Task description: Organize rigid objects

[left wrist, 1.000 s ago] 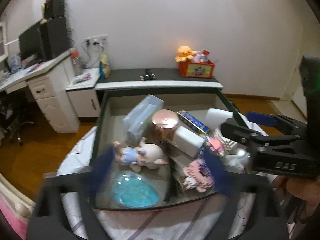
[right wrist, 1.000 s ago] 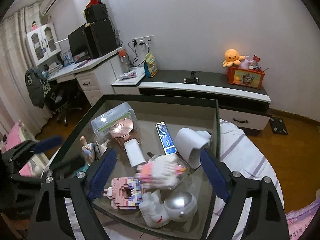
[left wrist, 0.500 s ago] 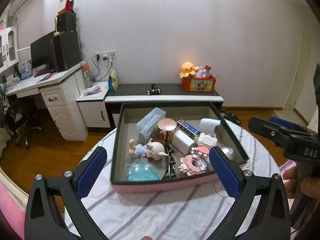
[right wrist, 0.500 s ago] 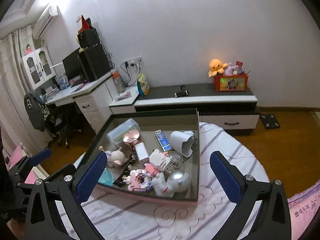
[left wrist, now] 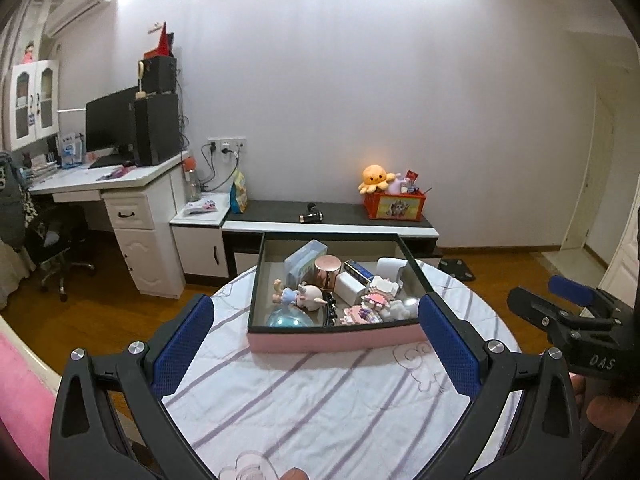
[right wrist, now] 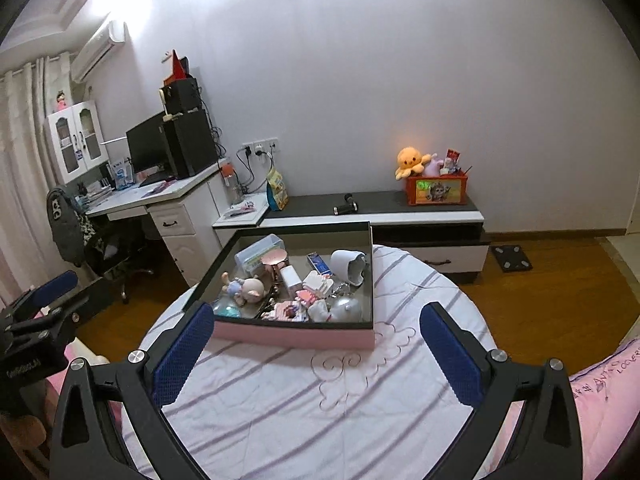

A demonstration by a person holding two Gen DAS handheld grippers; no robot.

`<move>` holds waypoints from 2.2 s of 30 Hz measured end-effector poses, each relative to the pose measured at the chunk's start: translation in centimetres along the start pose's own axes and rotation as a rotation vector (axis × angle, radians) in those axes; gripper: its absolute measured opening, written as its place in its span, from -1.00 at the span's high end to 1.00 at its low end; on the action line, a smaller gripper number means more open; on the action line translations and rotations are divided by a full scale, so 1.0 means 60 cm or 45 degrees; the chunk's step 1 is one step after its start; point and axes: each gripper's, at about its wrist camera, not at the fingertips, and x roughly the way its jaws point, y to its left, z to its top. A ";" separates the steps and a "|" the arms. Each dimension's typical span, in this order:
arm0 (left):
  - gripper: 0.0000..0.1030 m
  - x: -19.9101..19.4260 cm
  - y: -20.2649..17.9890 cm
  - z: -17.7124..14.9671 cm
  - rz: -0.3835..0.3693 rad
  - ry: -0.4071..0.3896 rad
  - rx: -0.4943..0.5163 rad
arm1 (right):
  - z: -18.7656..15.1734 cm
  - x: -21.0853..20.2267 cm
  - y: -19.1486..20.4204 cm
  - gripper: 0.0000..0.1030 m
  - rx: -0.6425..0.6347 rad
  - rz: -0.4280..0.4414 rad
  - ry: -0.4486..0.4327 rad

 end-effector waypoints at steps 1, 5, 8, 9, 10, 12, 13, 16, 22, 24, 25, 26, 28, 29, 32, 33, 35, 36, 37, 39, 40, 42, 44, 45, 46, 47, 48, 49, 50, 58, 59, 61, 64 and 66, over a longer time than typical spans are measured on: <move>-1.00 -0.015 -0.002 -0.005 0.006 -0.005 -0.001 | -0.004 -0.010 0.003 -1.00 -0.004 0.000 -0.007; -1.00 -0.060 -0.005 -0.024 0.033 -0.029 -0.007 | -0.024 -0.052 0.017 -1.00 -0.031 0.002 -0.028; -1.00 -0.089 -0.009 -0.042 0.053 -0.036 -0.008 | -0.041 -0.078 0.026 -1.00 -0.041 0.004 -0.039; -1.00 -0.096 -0.010 -0.048 0.060 -0.037 -0.008 | -0.046 -0.086 0.028 -1.00 -0.042 0.007 -0.042; -1.00 -0.103 -0.011 -0.054 0.068 -0.036 -0.009 | -0.052 -0.096 0.031 -1.00 -0.047 0.006 -0.047; -1.00 -0.116 -0.011 -0.066 0.071 -0.031 -0.018 | -0.063 -0.113 0.036 -1.00 -0.060 0.000 -0.054; -1.00 -0.120 -0.011 -0.069 0.070 -0.028 -0.021 | -0.067 -0.119 0.037 -1.00 -0.060 0.001 -0.058; -1.00 -0.134 -0.012 -0.078 0.076 -0.026 -0.028 | -0.076 -0.134 0.039 -1.00 -0.062 0.000 -0.068; -1.00 -0.167 -0.016 -0.088 0.068 -0.056 -0.036 | -0.090 -0.161 0.048 -1.00 -0.068 -0.002 -0.085; -1.00 -0.176 -0.018 -0.091 0.065 -0.062 -0.033 | -0.093 -0.168 0.050 -1.00 -0.069 -0.003 -0.092; -1.00 -0.181 -0.019 -0.092 0.065 -0.064 -0.031 | -0.093 -0.171 0.051 -1.00 -0.069 -0.001 -0.096; -1.00 -0.186 -0.021 -0.093 0.066 -0.068 -0.031 | -0.093 -0.176 0.053 -1.00 -0.072 -0.001 -0.104; -1.00 -0.194 -0.021 -0.096 0.064 -0.074 -0.036 | -0.094 -0.183 0.057 -1.00 -0.078 -0.002 -0.114; -1.00 -0.197 -0.021 -0.097 0.060 -0.073 -0.038 | -0.094 -0.187 0.059 -1.00 -0.081 0.001 -0.118; -1.00 -0.204 -0.021 -0.100 0.054 -0.070 -0.047 | -0.097 -0.195 0.064 -1.00 -0.089 0.005 -0.128; -1.00 -0.204 -0.021 -0.100 0.057 -0.071 -0.045 | -0.097 -0.197 0.065 -1.00 -0.091 0.005 -0.131; -1.00 -0.205 -0.020 -0.101 0.062 -0.064 -0.044 | -0.098 -0.198 0.066 -1.00 -0.092 0.004 -0.133; -1.00 -0.205 -0.020 -0.101 0.062 -0.060 -0.045 | -0.098 -0.198 0.066 -1.00 -0.091 0.005 -0.133; -1.00 -0.203 -0.020 -0.101 0.064 -0.057 -0.045 | -0.098 -0.199 0.066 -1.00 -0.090 0.005 -0.134; -1.00 -0.200 -0.019 -0.102 0.068 -0.049 -0.047 | -0.097 -0.201 0.067 -1.00 -0.089 0.004 -0.135; -1.00 -0.198 -0.018 -0.102 0.071 -0.047 -0.050 | -0.097 -0.201 0.067 -1.00 -0.090 0.003 -0.134; -1.00 -0.198 -0.018 -0.104 0.072 -0.046 -0.051 | -0.098 -0.201 0.067 -1.00 -0.089 0.002 -0.131; -1.00 -0.198 -0.018 -0.104 0.077 -0.047 -0.048 | -0.098 -0.200 0.066 -1.00 -0.088 0.001 -0.128; -1.00 -0.196 -0.018 -0.104 0.081 -0.046 -0.045 | -0.097 -0.200 0.066 -1.00 -0.086 0.001 -0.126; -1.00 -0.195 -0.018 -0.105 0.084 -0.044 -0.041 | -0.097 -0.199 0.065 -1.00 -0.085 0.000 -0.123; -1.00 -0.193 -0.018 -0.106 0.087 -0.041 -0.039 | -0.097 -0.198 0.064 -1.00 -0.086 0.000 -0.120; -1.00 -0.191 -0.017 -0.107 0.092 -0.040 -0.038 | -0.097 -0.197 0.063 -1.00 -0.086 0.000 -0.118; -1.00 -0.190 -0.017 -0.107 0.099 -0.041 -0.035 | -0.097 -0.196 0.063 -1.00 -0.086 0.000 -0.116; -1.00 -0.190 -0.017 -0.109 0.102 -0.040 -0.033 | -0.096 -0.195 0.061 -1.00 -0.086 0.001 -0.113; -1.00 -0.190 -0.017 -0.108 0.102 -0.044 -0.028 | -0.094 -0.191 0.058 -1.00 -0.084 -0.002 -0.111; -1.00 -0.190 -0.017 -0.108 0.102 -0.044 -0.029 | -0.094 -0.191 0.058 -1.00 -0.085 -0.001 -0.111; -1.00 -0.190 -0.018 -0.108 0.106 -0.046 -0.032 | -0.095 -0.191 0.058 -1.00 -0.085 -0.001 -0.111; -1.00 -0.191 -0.017 -0.107 0.106 -0.046 -0.037 | -0.095 -0.190 0.057 -1.00 -0.086 -0.002 -0.111; -1.00 -0.191 -0.018 -0.107 0.104 -0.043 -0.038 | -0.094 -0.190 0.056 -1.00 -0.084 0.002 -0.110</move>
